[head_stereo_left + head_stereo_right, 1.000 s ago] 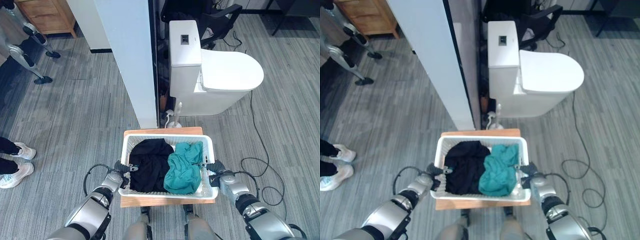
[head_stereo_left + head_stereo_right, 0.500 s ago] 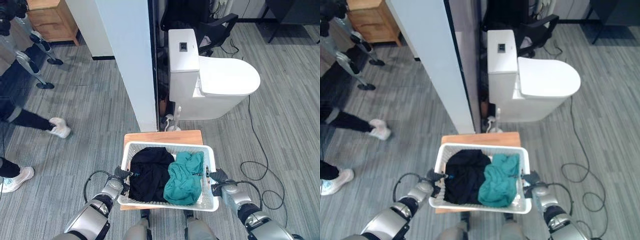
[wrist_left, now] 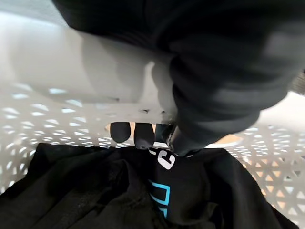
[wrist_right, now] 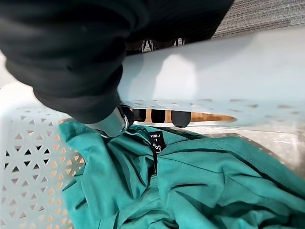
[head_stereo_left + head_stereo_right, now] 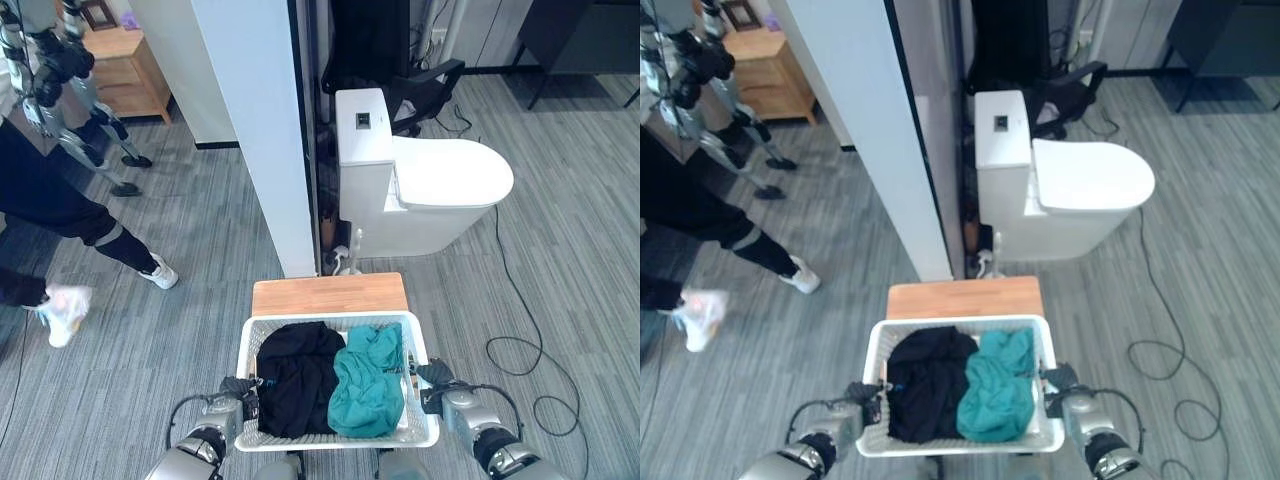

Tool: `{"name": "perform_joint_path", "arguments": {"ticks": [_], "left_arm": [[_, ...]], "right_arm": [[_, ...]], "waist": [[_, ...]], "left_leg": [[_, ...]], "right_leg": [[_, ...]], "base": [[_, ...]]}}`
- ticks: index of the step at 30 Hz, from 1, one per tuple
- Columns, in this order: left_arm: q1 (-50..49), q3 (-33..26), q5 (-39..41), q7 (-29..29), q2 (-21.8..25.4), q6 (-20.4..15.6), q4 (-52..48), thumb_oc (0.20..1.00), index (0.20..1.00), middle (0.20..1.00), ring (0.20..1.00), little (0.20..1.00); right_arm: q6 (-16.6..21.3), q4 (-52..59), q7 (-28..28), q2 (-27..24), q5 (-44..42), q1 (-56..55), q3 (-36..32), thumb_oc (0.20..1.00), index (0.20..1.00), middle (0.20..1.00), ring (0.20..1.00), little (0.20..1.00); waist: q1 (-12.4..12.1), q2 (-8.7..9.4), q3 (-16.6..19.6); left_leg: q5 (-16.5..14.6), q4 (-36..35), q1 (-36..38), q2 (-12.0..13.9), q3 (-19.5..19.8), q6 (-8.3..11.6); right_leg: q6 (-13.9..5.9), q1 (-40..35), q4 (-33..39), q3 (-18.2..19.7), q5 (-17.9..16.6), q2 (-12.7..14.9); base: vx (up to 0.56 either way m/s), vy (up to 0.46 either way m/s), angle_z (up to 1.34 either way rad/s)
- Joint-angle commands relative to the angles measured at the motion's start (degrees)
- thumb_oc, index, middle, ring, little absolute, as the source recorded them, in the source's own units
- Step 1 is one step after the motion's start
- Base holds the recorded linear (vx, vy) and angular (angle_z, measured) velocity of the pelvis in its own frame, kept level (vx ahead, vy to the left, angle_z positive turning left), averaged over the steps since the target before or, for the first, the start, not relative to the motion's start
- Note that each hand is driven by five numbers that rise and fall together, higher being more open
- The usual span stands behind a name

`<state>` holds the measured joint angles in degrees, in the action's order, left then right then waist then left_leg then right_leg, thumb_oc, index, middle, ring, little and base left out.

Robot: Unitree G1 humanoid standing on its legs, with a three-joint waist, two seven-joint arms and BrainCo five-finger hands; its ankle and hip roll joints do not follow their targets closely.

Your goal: Grab the laundry basket,head to the washer,open it,put in the laundry and shut it.

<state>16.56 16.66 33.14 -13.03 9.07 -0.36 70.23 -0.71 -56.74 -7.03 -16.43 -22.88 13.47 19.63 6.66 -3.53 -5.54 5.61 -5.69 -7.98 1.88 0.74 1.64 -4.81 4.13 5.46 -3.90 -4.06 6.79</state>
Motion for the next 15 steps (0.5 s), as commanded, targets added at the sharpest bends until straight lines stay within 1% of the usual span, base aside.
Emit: {"name": "perform_joint_path", "arguments": {"ticks": [1,2,3,4,5,7,10,12,14,15], "left_arm": [[8.27,-2.49,9.64,6.03,-4.45,-5.25,0.41,0.2,0.2,0.2,0.2,0.2],[6.71,-7.08,20.15,6.51,-4.53,-6.25,-1.29,0.2,0.2,0.2,0.2,0.2],[4.89,-10.22,25.14,8.59,-5.03,-5.92,-2.47,0.2,0.2,0.2,0.2,0.2],[4.85,-10.2,25.16,8.61,-5.03,-5.92,-2.47,0.2,0.2,0.2,0.2,0.2],[3.04,-10.52,25.77,11.17,-5.12,-4.86,-3.5,0.2,0.2,0.2,0.2,0.2],[-0.31,-10.29,22.28,14.81,-4.35,-3.55,-1.6,0.2,0.2,0.2,0.2,0.2],[-1.57,-10.27,21.38,16.61,-3.64,-3.07,-0.71,0.2,0.2,0.2,0.2,0.2],[-2.21,-9.55,17.73,16.75,-2.91,-3.53,0.28,0.2,0.2,0.2,0.2,0.2],[-2.03,-8.41,11.88,16.58,-1.49,-3.78,3.18,0.2,0.2,0.2,0.2,0.2],[-2.02,-8.42,11.87,16.59,-1.48,-3.79,3.2,0.2,0.2,0.2,0.2,0.2]], "right_arm": [[2.45,-1.47,5.31,0.47,-6.62,0.72,-4.79,0.2,0.2,0.2,0.2,0.2],[2.64,-2.35,6.04,0.32,-7.64,-0.94,-6.23,0.2,0.2,0.2,0.2,0.2],[2.82,-2.31,6.52,0.9,-9.64,-2.27,-7.11,0.2,0.2,0.2,0.2,0.2],[2.83,-2.31,6.52,0.9,-9.65,-2.3,-7.1,0.2,0.2,0.2,0.2,0.2],[2.84,-1.93,7.1,1.14,-10.14,-3.58,-7.63,0.2,0.2,0.2,0.2,0.2],[2.78,-2.71,9.04,1.08,-9.95,-6.04,-8.92,0.2,0.2,0.2,0.2,0.2],[2.73,-3.33,10.26,1.1,-10.03,-6.71,-9.2,0.2,0.2,0.2,0.2,0.2],[2.64,-3.69,10.77,1.14,-9.58,-6.89,-9.08,0.2,0.2,0.2,0.2,0.2],[2.5,-6.15,11.95,0.9,-8.23,-6.62,-9.12,0.2,0.2,0.2,0.2,0.2],[2.51,-6.16,11.96,0.9,-8.23,-6.61,-9.12,0.2,0.2,0.2,0.2,0.2]], "waist": [[-2.23,-2.58,0.85],[-2.6,-2.47,1.34],[-2.92,-2.2,1.76],[-2.89,-2.19,1.75],[-3.05,-1.96,1.96],[-3.41,-1.57,2.68],[-3.58,-1.43,3.14],[-3.79,-1.41,3.44],[-3.84,-1.48,3.83],[-3.83,-1.48,3.81]], "left_leg": [[-1.96,0.69,3.22,4.57,-3.85,4.17],[-2.0,0.69,3.68,4.5,-3.54,4.19],[-2.07,0.69,3.95,4.44,-3.22,4.28],[-2.08,0.69,3.98,4.43,-3.19,4.28],[-2.14,0.69,4.21,4.44,-3.08,4.34],[-2.17,0.69,4.68,4.46,-2.88,4.42],[-2.19,0.69,4.91,4.51,-2.92,4.43],[-2.09,0.69,5.08,4.55,-2.93,4.44],[-2.0,0.69,5.49,4.63,-2.83,4.42],[-2.0,0.69,5.5,4.63,-2.82,4.42]], "right_leg": [[-3.73,-2.7,-0.46,-0.42,2.52,2.68],[-3.71,-3.53,-0.46,-0.8,2.89,2.64],[-3.67,-4.15,-0.46,-1.04,3.1,2.67],[-3.67,-4.2,-0.46,-1.07,3.12,2.67],[-3.68,-4.55,-0.46,-1.27,3.19,2.66],[-3.64,-5.19,-0.46,-1.51,3.31,2.59],[-3.7,-5.38,-0.46,-1.65,3.34,2.55],[-3.67,-5.52,-0.46,-1.75,3.35,2.47],[-3.51,-6.04,-0.46,-1.83,3.49,2.34],[-3.51,-6.06,-0.46,-1.84,3.5,2.34]], "base": [[0.02,-0.019,0.07],[0.02,-0.027,0.05],[0.0,0.0,0.0],[0.0,0.0,0.0],[0.0,0.0,0.0],[0.0,-0.034,0.06],[0.0,-0.012,0.04],[0.0,0.0,0.0],[0.0,0.0,0.0],[0.0,0.0,0.0]]}}
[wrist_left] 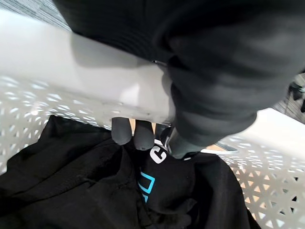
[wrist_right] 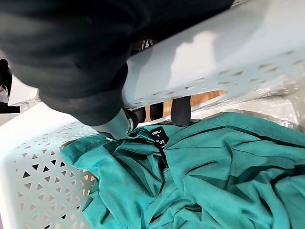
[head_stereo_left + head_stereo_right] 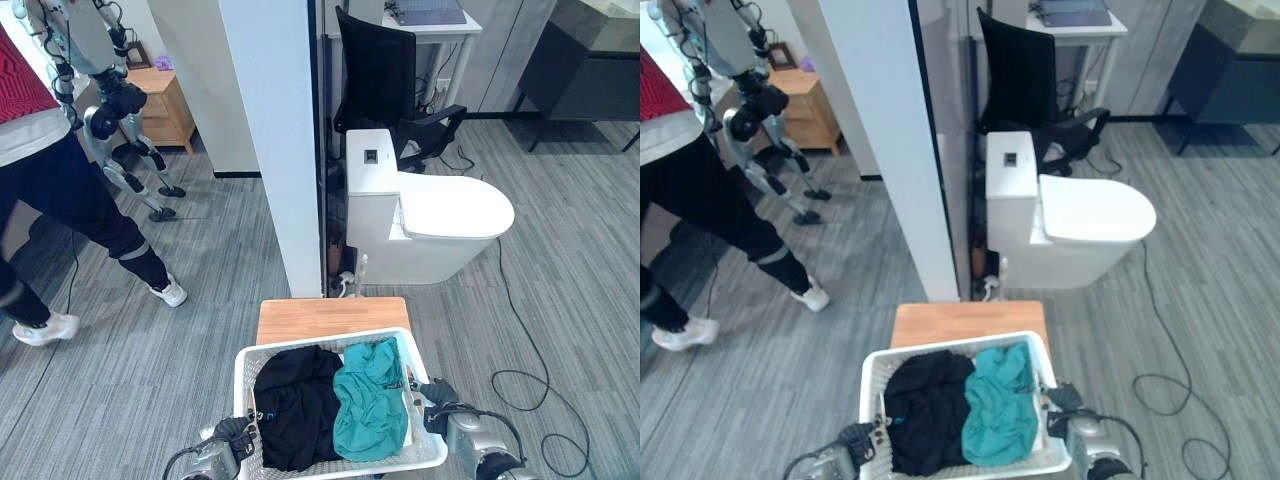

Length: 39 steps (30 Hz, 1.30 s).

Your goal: Grab the laundry basket,head to the washer,open it,put in the laundry and shut it.

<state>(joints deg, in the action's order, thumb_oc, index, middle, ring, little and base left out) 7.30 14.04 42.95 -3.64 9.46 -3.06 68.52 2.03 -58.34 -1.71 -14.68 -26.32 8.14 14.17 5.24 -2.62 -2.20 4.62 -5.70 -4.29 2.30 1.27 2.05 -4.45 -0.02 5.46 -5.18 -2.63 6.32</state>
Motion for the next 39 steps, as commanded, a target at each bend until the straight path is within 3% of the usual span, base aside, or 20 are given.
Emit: {"name": "perform_joint_path", "arguments": {"ticks": [1,6,9,10,12,14,16,27,29,31,33,35,36,37,39], "left_arm": [[7.03,-5.96,0.56,7.48,-1.42,-1.1,5.97,0.2,0.2,0.2,0.2,0.2],[6.7,-2.8,-10.48,8.4,-0.73,-0.71,8.52,0.2,0.2,0.2,0.2,0.2],[9.03,6.55,-26.01,7.79,-0.83,-1.61,6.97,0.2,0.2,0.2,0.2,0.2],[9.76,7.98,-25.93,7.53,-0.84,-1.32,6.27,0.2,0.2,0.2,0.2,0.2],[13.91,9.63,-22.93,6.48,-1.94,-0.9,6.74,0.2,0.2,0.2,0.2,0.2],[16.34,11.57,-23.14,7.1,-3.32,-0.57,7.43,0.2,0.2,0.2,0.2,0.2],[17.21,12.58,-23.32,7.39,-4.17,-0.51,7.64,0.2,0.2,0.2,0.2,0.2],[28.54,19.11,-30.39,8.85,-5.71,1.49,9.71,0.2,0.2,0.2,0.2,0.2],[29.84,19.09,-30.99,8.92,-5.38,1.86,10.45,0.2,0.2,0.2,0.2,0.2],[31.11,19.27,-31.4,8.56,-4.78,2.23,11.18,0.2,0.2,0.2,0.2,0.2],[31.28,18.96,-31.28,8.69,-4.84,2.36,11.41,0.2,0.2,0.2,0.2,0.2],[31.14,18.88,-30.92,8.68,-4.83,2.54,11.56,0.2,0.2,0.2,0.2,0.2],[30.61,18.53,-30.33,8.33,-4.61,2.82,12.13,0.2,0.2,0.2,0.2,0.2],[29.56,18.27,-30.14,8.08,-4.77,3.07,12.78,0.2,0.2,0.2,0.2,0.2],[29.06,17.93,-29.78,7.81,-4.69,3.1,12.75,0.2,0.2,0.2,0.2,0.2]], "right_arm": [[-0.18,-5.46,7.06,-0.9,-4.39,-1.23,-3.69,0.2,0.2,0.2,0.2,0.2],[-0.61,-7.83,8.75,-0.98,-2.89,-1.31,-2.87,0.2,0.2,0.2,0.2,0.2],[-0.84,-9.46,9.2,-0.88,-4.94,0.67,-2.08,0.2,0.2,0.2,0.2,0.2],[-0.85,-9.6,9.52,-1.03,-4.03,1.48,-0.67,0.2,0.2,0.2,0.2,0.2],[-1.13,-11.34,9.83,-2.24,0.43,5.88,4.42,0.2,0.2,0.2,0.2,0.2],[-1.95,-12.63,10.8,-3.09,3.53,8.96,7.05,0.2,0.2,0.2,0.2,0.2],[-2.42,-13.17,11.89,-3.83,4.76,10.29,8.25,0.2,0.2,0.2,0.2,0.2],[-4.74,-17.78,13.09,-4.91,3.38,21.85,8.46,0.2,0.2,0.2,0.2,0.2],[-5.19,-17.99,13.23,-4.11,3.22,23.85,8.78,0.2,0.2,0.2,0.2,0.2],[-5.26,-18.4,13.18,-3.37,3.26,26.01,9.25,0.2,0.2,0.2,0.2,0.2],[-5.3,-18.32,13.24,-2.85,3.07,26.8,9.43,0.2,0.2,0.2,0.2,0.2],[-5.26,-17.54,12.83,-1.84,2.02,27.0,9.6,0.2,0.2,0.2,0.2,0.2],[-5.42,-16.34,12.3,0.01,-3.32,27.36,9.17,0.2,0.2,0.2,0.2,0.2],[-5.04,-14.73,11.83,2.79,-12.52,26.88,7.18,0.2,0.2,0.2,0.2,0.2],[-4.7,-14.28,11.69,3.34,-13.46,26.5,7.31,0.2,0.2,0.2,0.2,0.2]], "waist": [[-2.44,-2.38,0.63],[-2.06,-2.66,0.93],[-1.31,-2.46,0.0],[-1.27,-2.16,-0.75],[-1.89,-0.37,-4.69],[-2.74,0.69,-6.56],[-2.72,0.82,-6.77],[-2.75,2.37,-8.26],[-3.23,2.56,-8.59],[-5.14,2.24,-9.5],[-5.96,1.86,-9.75],[-6.12,1.84,-9.19],[-6.63,1.79,-8.72],[-7.34,0.87,-8.85],[-7.41,0.73,-8.5]], "left_leg": [[-1.01,0.7,2.06,4.27,-3.23,4.04],[-0.61,0.7,2.76,5.03,-2.71,4.1],[-0.21,1.1,1.91,5.51,-2.44,3.84],[-0.45,1.91,1.41,5.47,-1.98,3.51],[-3.19,10.41,-3.92,2.87,3.89,3.03],[-6.65,14.84,-6.03,-1.53,12.03,2.59],[-7.98,15.59,-6.58,-3.0,13.98,2.0],[-12.17,22.06,-11.39,-8.15,4.79,-3.0],[-12.98,22.74,-11.09,-8.03,2.59,-3.62],[-13.56,23.12,-10.29,-6.83,0.0,-3.79],[-12.73,22.61,-10.04,-5.93,-1.72,-4.06],[-12.03,20.99,-9.34,-6.16,-2.27,-4.4],[-11.15,18.42,-7.53,-6.02,-3.94,-5.12],[-10.43,17.36,-6.48,-4.94,-5.67,-5.71],[-9.94,16.43,-6.04,-4.74,-6.33,-5.68]], "right_leg": [[-3.73,-2.27,-0.46,-0.6,2.19,2.7],[-3.11,-3.01,-0.46,-0.21,2.5,1.74],[-2.78,-1.94,-0.46,0.57,2.19,1.08],[-2.72,-1.45,-0.46,1.18,1.91,1.01],[-2.38,1.15,-1.74,2.65,0.9,1.58],[-2.27,3.36,-2.76,4.99,-0.33,2.11],[-2.46,4.36,-3.21,5.89,-0.84,2.16],[-6.51,10.13,-4.01,9.6,-6.09,8.72],[-6.98,11.04,-4.51,8.02,-7.4,9.74],[-6.9,11.32,-6.81,0.82,-8.49,11.21],[-5.85,11.25,-10.34,-4.21,-5.43,10.32],[-5.25,10.63,-11.65,-4.43,-3.69,9.11],[-4.54,10.37,-13.95,-4.7,-2.4,7.0],[-3.59,10.17,-19.98,-6.97,1.21,5.34],[-3.2,9.47,-19.9,-7.31,2.22,4.84]], "base": [[0.0,0.0,0.0],[-0.02,-0.032,0.02],[-0.08,-0.01,0.02],[-0.23,-0.02,-0.01],[-0.29,-0.019,0.06],[-0.13,0.046,0.12],[-0.04,0.094,-0.06],[-0.05,0.22,-0.25],[-0.02,0.162,-0.3],[-0.04,0.122,-0.51],[-0.07,0.184,-0.53],[-0.03,0.158,-0.77],[-0.05,0.195,-0.85],[-0.06,0.219,-0.97],[-0.06,0.102,-0.98]]}}
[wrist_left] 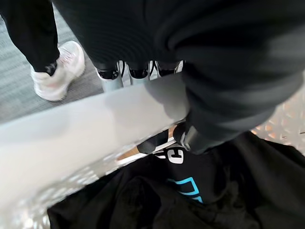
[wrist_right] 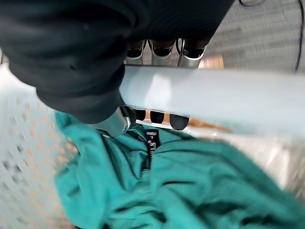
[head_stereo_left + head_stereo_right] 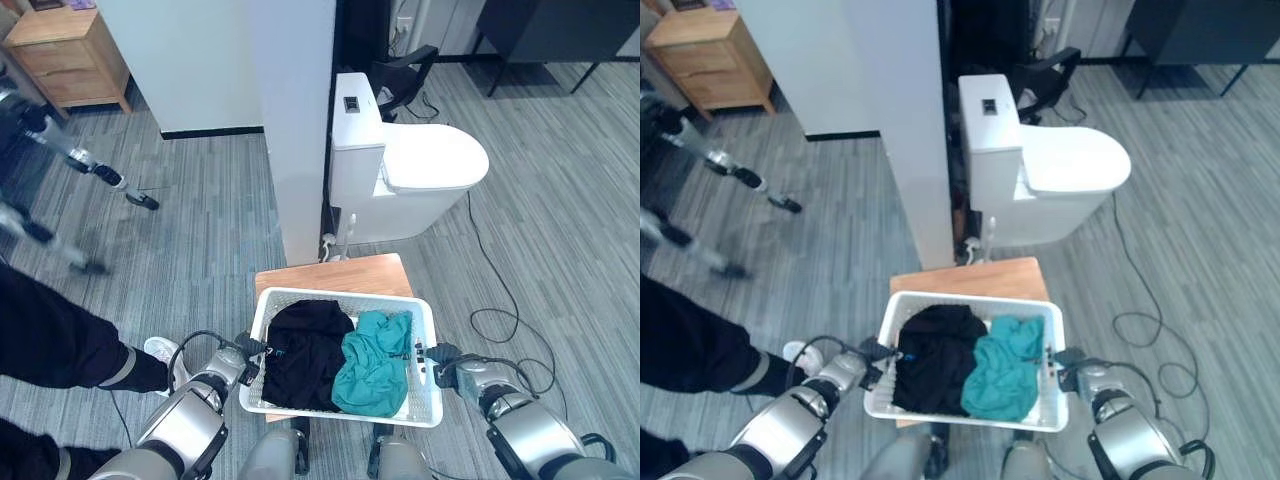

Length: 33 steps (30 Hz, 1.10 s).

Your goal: Grab the laundry basket,head to the washer,open it,put in the laundry and shut it.

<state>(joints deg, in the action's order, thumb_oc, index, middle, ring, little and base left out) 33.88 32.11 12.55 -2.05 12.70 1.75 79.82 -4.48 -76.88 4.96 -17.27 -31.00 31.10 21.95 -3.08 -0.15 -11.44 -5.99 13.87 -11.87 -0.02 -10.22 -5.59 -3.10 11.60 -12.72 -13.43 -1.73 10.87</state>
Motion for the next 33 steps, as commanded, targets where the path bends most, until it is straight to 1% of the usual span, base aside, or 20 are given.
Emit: {"name": "perform_joint_path", "arguments": {"ticks": [1,3,7,9,10,11,12,14,18,19,20,22,26,27,28,29,30,31,32,33], "left_arm": [[1.47,-0.67,1.28,5.6,-7.96,-1.53,1.65,0.2,0.2,0.2,0.2,0.2],[1.08,-0.96,1.61,5.51,-7.79,-1.52,1.77,0.2,0.2,0.2,0.2,0.2],[-0.12,-2.64,2.64,5.28,-7.08,-1.26,2.57,0.2,0.2,0.2,0.2,0.2],[-0.18,-3.3,2.8,5.34,-6.67,-1.01,2.98,0.2,0.2,0.2,0.2,0.2],[-0.08,-3.67,2.79,5.31,-6.49,-1.03,3.35,0.2,0.2,0.2,0.2,0.2],[-0.63,-4.34,2.19,5.72,-6.43,-0.85,3.55,0.2,0.2,0.2,0.2,0.2],[-0.88,-5.05,1.95,5.62,-6.0,-0.82,3.81,0.2,0.2,0.2,0.2,0.2],[-1.14,-5.39,1.61,5.84,-6.08,-0.83,3.9,0.2,0.2,0.2,0.2,0.2],[-1.56,-6.91,0.75,6.04,-4.97,-0.83,4.58,0.2,0.2,0.2,0.2,0.2],[-1.65,-7.25,0.74,6.19,-4.88,-0.84,4.57,0.2,0.2,0.2,0.2,0.2],[-1.64,-7.28,0.73,6.2,-4.89,-0.84,4.57,0.2,0.2,0.2,0.2,0.2],[-1.76,-7.72,0.76,6.16,-4.93,-0.81,4.61,0.2,0.2,0.2,0.2,0.2],[-1.04,-8.22,3.21,6.42,-5.87,-0.48,4.63,0.2,0.2,0.2,0.2,0.2],[-0.03,-7.88,4.75,5.87,-6.43,-0.62,4.36,0.2,0.2,0.2,0.2,0.2],[-0.02,-7.87,4.75,5.87,-6.44,-0.62,4.36,0.2,0.2,0.2,0.2,0.2],[1.4,-6.85,5.3,5.9,-6.88,-0.55,4.27,0.2,0.2,0.2,0.2,0.2],[2.68,-5.75,5.42,5.92,-7.16,-0.5,4.53,0.2,0.2,0.2,0.2,0.2],[3.7,-4.99,4.96,6.07,-7.22,-0.23,4.7,0.2,0.2,0.2,0.2,0.2],[4.95,-3.88,4.94,6.23,-7.2,0.11,4.94,0.2,0.2,0.2,0.2,0.2],[4.97,-3.88,4.94,6.24,-7.19,0.11,4.94,0.2,0.2,0.2,0.2,0.2]], "right_arm": [[2.21,5.51,4.15,7.42,-12.25,3.07,-0.53,0.2,0.2,0.2,0.2,0.2],[2.29,5.44,4.03,7.75,-12.78,2.86,-0.7,0.2,0.2,0.2,0.2,0.2],[2.07,3.53,3.32,9.05,-12.73,3.25,-1.68,0.2,0.2,0.2,0.2,0.2],[1.85,2.51,2.99,9.02,-12.18,3.18,-2.0,0.2,0.2,0.2,0.2,0.2],[1.79,2.16,2.99,8.71,-11.88,2.99,-2.06,0.2,0.2,0.2,0.2,0.2],[1.48,1.29,3.22,8.52,-11.25,2.64,-2.66,0.2,0.2,0.2,0.2,0.2],[1.13,0.32,3.39,8.02,-10.15,2.28,-2.74,0.2,0.2,0.2,0.2,0.2],[1.12,-0.14,3.44,7.75,-9.46,1.94,-3.09,0.2,0.2,0.2,0.2,0.2],[0.87,-1.29,3.67,5.92,-4.85,1.57,-3.06,0.2,0.2,0.2,0.2,0.2],[0.98,-1.24,3.59,5.23,-3.64,1.59,-2.86,0.2,0.2,0.2,0.2,0.2],[0.99,-1.25,3.6,5.22,-3.63,1.61,-2.85,0.2,0.2,0.2,0.2,0.2],[0.69,-1.15,3.61,4.87,-2.3,1.98,-2.25,0.2,0.2,0.2,0.2,0.2],[-0.49,-0.51,4.1,4.23,-3.2,2.07,-1.41,0.2,0.2,0.2,0.2,0.2],[-0.54,-0.72,4.17,3.91,-3.55,2.19,-0.71,0.2,0.2,0.2,0.2,0.2],[-0.54,-0.73,4.18,3.91,-3.55,2.2,-0.72,0.2,0.2,0.2,0.2,0.2],[-0.38,-0.77,3.86,3.94,-4.1,2.88,-0.3,0.2,0.2,0.2,0.2,0.2],[-0.36,-0.81,3.64,4.26,-5.02,3.34,-0.07,0.2,0.2,0.2,0.2,0.2],[-0.81,-0.9,3.97,4.13,-5.62,3.7,-0.07,0.2,0.2,0.2,0.2,0.2],[-1.53,-1.06,4.34,4.38,-5.9,4.11,0.36,0.2,0.2,0.2,0.2,0.2],[-1.53,-1.06,4.35,4.38,-5.9,4.12,0.36,0.2,0.2,0.2,0.2,0.2]], "waist": [[0.06,-2.11,1.22],[-0.36,-2.08,1.42],[-3.3,-1.97,3.45],[-4.26,-1.03,4.59],[-4.36,-0.55,4.76],[-4.4,0.08,5.03],[-4.09,0.04,5.33],[-3.63,-0.04,5.45],[-1.04,-0.45,5.05],[-0.21,-0.5,4.72],[-0.2,-0.53,4.69],[1.11,-0.68,3.87],[3.32,-0.17,2.71],[2.9,0.37,2.05],[2.94,0.35,2.03],[2.4,0.72,1.55],[1.99,1.05,0.99],[2.23,1.2,0.98],[2.77,0.88,1.28],[2.8,0.9,1.42]], "left_leg": [[1.05,-3.34,1.98,-1.76,3.19,1.52],[1.08,-3.26,1.91,-1.62,2.34,1.4],[1.59,-1.57,0.33,0.17,-2.39,0.9],[2.31,-1.08,-0.96,0.94,-4.85,1.14],[3.09,-1.3,-1.27,1.28,-5.42,1.61],[2.42,-0.04,-1.73,1.64,-5.95,2.65],[3.75,-0.51,-1.93,3.0,-6.54,3.54],[4.62,-0.61,-2.19,3.6,-6.44,4.13],[9.34,-2.17,-2.54,7.72,-7.35,6.87],[10.71,-2.58,-2.46,9.04,-7.39,7.58],[10.79,-2.62,-2.45,9.08,-7.38,7.63],[12.23,-2.89,-2.09,10.9,-7.72,8.55],[13.2,-2.07,-1.78,12.97,-7.52,9.39],[13.09,0.5,-3.11,12.48,-3.4,8.7],[13.04,0.6,-3.16,12.5,-3.35,8.7],[12.28,2.68,-3.74,9.66,2.18,8.8],[10.42,5.25,-3.3,5.64,7.63,8.72],[7.38,7.19,-2.47,3.21,9.08,7.89],[4.47,9.32,-1.35,0.82,9.01,6.46],[4.64,9.17,-1.48,0.79,9.03,6.47]], "right_leg": [[-3.88,-5.01,-5.17,-0.41,4.68,-0.43],[-3.73,-6.06,-5.63,-0.82,5.27,-0.3],[-3.79,-11.69,-7.82,-3.68,4.96,2.09],[-4.25,-14.85,-5.18,-3.37,4.42,1.72],[-4.08,-15.42,-3.1,-3.16,5.59,0.89],[-4.51,-16.22,-1.59,-3.56,7.97,1.29],[-3.87,-16.68,0.44,-3.8,9.83,0.41],[-3.3,-16.76,1.44,-3.42,10.63,-0.51],[-1.14,-16.96,4.18,-2.62,13.19,-4.46],[-0.67,-16.56,4.15,-2.27,13.24,-5.3],[-0.62,-16.56,4.16,-2.26,13.23,-5.35],[0.14,-15.73,3.84,-1.1,13.15,-6.94],[1.1,-15.42,4.87,1.21,12.33,-9.35],[1.79,-14.59,6.06,3.44,10.18,-10.12],[1.79,-14.61,6.06,3.41,10.19,-10.14],[1.88,-14.12,6.26,5.09,9.36,-10.37],[1.78,-13.56,5.66,7.23,8.78,-10.57],[1.62,-13.06,5.14,8.67,8.74,-10.65],[1.65,-12.78,3.94,10.69,8.94,-11.19],[1.65,-12.62,4.0,10.67,8.84,-11.17]], "base": [[-0.07,0.048,-0.48],[-0.08,0.027,-0.43],[-0.1,-0.041,-0.68],[-0.14,-0.135,-0.66],[-0.08,-0.191,-0.64],[-0.07,-0.267,-0.62],[-0.03,-0.202,-0.5],[-0.08,-0.205,-0.51],[-0.15,-0.305,-0.3],[-0.09,-0.199,-0.33],[-0.1,-0.167,-0.32],[-0.13,-0.175,-0.3],[-0.14,-0.176,-0.29],[-0.15,-0.121,-0.43],[-0.16,-0.102,-0.8],[-0.07,-0.05,-0.76],[-0.08,-0.063,-0.82],[-0.03,-0.02,-0.96],[-0.01,-0.001,-1.07],[0.04,0.041,-0.98]]}}
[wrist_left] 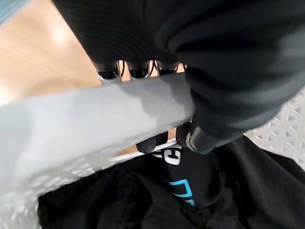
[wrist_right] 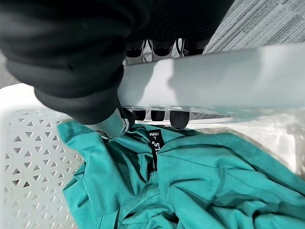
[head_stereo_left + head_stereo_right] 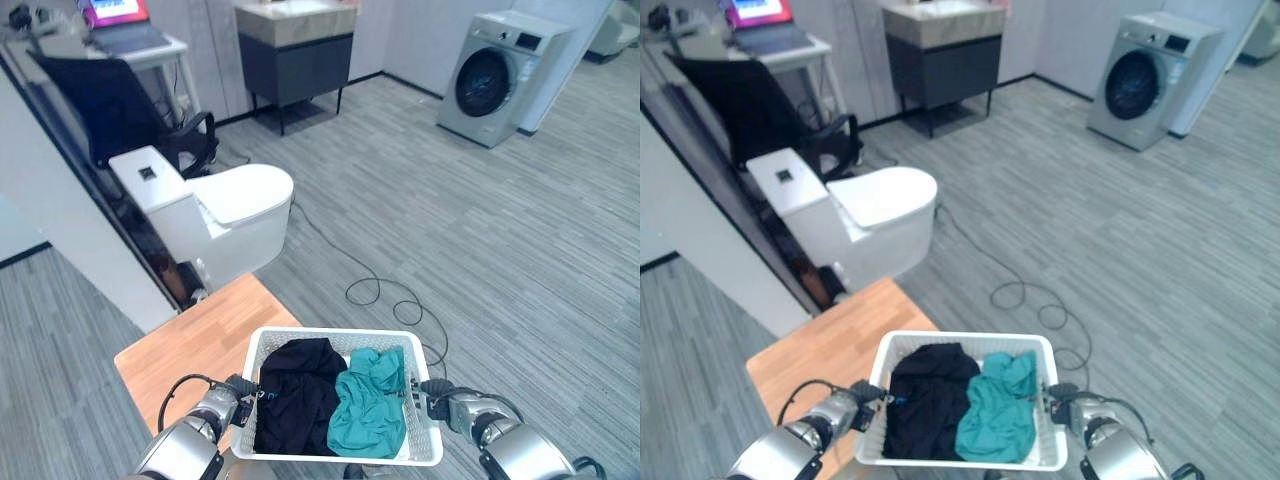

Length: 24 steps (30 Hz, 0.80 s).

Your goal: Grab the laundry basket,head to the washer,open it,put in the laundry and shut it.

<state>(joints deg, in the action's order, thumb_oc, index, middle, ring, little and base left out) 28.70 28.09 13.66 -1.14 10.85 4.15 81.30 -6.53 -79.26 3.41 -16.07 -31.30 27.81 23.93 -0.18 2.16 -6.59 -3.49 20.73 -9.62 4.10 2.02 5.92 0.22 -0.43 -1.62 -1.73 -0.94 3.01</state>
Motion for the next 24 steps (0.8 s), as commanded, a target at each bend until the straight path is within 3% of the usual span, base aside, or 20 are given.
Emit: {"name": "perform_joint_path", "arguments": {"ticks": [1,4,12,14,15,16,20,24], "left_arm": [[10.69,0.69,3.78,5.42,-5.33,-2.12,3.58,0.2,0.2,0.2,0.2,0.2],[10.37,0.91,3.19,5.66,-5.58,-2.29,3.67,0.2,0.2,0.2,0.2,0.2],[7.56,-0.27,2.99,5.93,-3.93,-3.17,3.18,0.2,0.2,0.2,0.2,0.2],[6.71,-1.48,3.26,5.33,-2.32,-3.5,3.32,0.2,0.2,0.2,0.2,0.2],[6.31,-2.73,2.86,5.08,-1.26,-3.76,3.46,0.2,0.2,0.2,0.2,0.2],[6.27,-3.29,2.41,5.03,-0.96,-3.7,3.62,0.2,0.2,0.2,0.2,0.2],[5.92,-3.68,1.82,5.42,-0.57,-3.64,4.43,0.2,0.2,0.2,0.2,0.2],[5.86,-4.5,2.47,4.64,0.11,-3.65,4.46,0.2,0.2,0.2,0.2,0.2]], "right_arm": [[0.17,0.99,5.99,3.25,-5.8,7.67,-1.51,0.2,0.2,0.2,0.2,0.2],[-0.03,1.57,6.19,3.75,-7.47,7.27,-2.56,0.2,0.2,0.2,0.2,0.2],[0.51,3.45,7.32,4.8,-8.31,5.89,-2.13,0.2,0.2,0.2,0.2,0.2],[0.93,4.36,7.34,5.63,-7.52,5.95,-1.18,0.2,0.2,0.2,0.2,0.2],[1.07,4.7,7.79,6.51,-6.63,5.83,-0.93,0.2,0.2,0.2,0.2,0.2],[1.09,4.65,8.48,6.67,-5.69,5.37,-0.68,0.2,0.2,0.2,0.2,0.2],[2.1,3.09,7.84,6.3,-3.46,5.61,-1.59,0.2,0.2,0.2,0.2,0.2],[2.15,2.41,6.93,6.4,-2.14,6.55,-2.04,0.2,0.2,0.2,0.2,0.2]], "waist": [[0.21,-1.81,-3.02],[0.93,-2.79,-2.21],[0.43,-3.15,-1.98],[-0.93,-2.81,-2.99],[-3.19,-2.83,-3.05],[-3.95,-3.06,-2.95],[-1.97,-2.23,-1.05],[-1.92,-2.09,0.0]], "left_leg": [[0.58,1.84,-2.97,-4.38,-3.03,-5.85],[-1.6,-0.82,-0.92,-7.02,-1.66,-7.6],[-2.37,-6.09,2.14,-6.3,-6.49,-9.3],[-2.29,-6.97,2.59,-4.73,-9.35,-9.25],[-2.02,-8.23,3.36,-2.55,-12.44,-8.54],[-1.87,-8.69,3.54,-1.46,-13.51,-8.32],[-0.74,-10.69,4.5,-1.27,-12.93,-7.94],[-0.45,-10.76,4.95,0.47,-15.1,-7.05]], "right_leg": [[-1.7,-0.06,-8.3,-0.33,8.33,-3.62],[-2.47,1.59,-11.09,1.53,8.42,-3.32],[-4.61,6.25,-12.45,6.96,6.69,-2.76],[-5.39,8.82,-14.32,2.81,5.43,-1.22],[-6.28,8.7,-14.31,-7.91,5.13,3.84],[-6.07,7.63,-14.65,-13.48,4.87,7.23],[-6.92,6.27,-12.58,-7.53,4.22,7.3],[-7.88,5.52,-10.1,-7.55,2.52,9.28]], "base": [[0.04,0.065,-0.53],[0.04,0.148,-0.27],[-0.03,0.128,-0.51],[-0.15,0.015,-0.92],[-0.16,-0.062,-1.06],[-0.11,-0.114,-1.86],[0.0,-0.107,-0.56],[-0.03,-0.156,-0.3]]}}
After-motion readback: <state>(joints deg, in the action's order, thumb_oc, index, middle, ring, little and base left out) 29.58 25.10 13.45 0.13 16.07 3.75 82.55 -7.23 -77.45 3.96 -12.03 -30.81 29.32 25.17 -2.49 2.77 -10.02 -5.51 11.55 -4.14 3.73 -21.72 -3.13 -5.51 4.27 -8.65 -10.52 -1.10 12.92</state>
